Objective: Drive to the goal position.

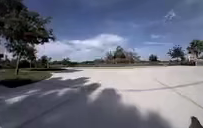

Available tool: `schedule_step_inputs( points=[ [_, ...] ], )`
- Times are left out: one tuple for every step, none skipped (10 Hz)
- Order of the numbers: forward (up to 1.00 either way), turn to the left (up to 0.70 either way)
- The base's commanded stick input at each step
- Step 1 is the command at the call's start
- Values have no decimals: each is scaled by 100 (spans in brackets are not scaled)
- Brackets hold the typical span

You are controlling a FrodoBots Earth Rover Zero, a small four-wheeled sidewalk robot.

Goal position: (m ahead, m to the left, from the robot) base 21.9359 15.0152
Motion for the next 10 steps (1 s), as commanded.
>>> schedule_step_inputs(
  points=[
    [85,0],
    [85,0],
    [85,0],
    [85,0],
    [85,0],
    [85,0],
    [85,0],
    [85,0],
    [85,0],
    [85,0]
  ],
)
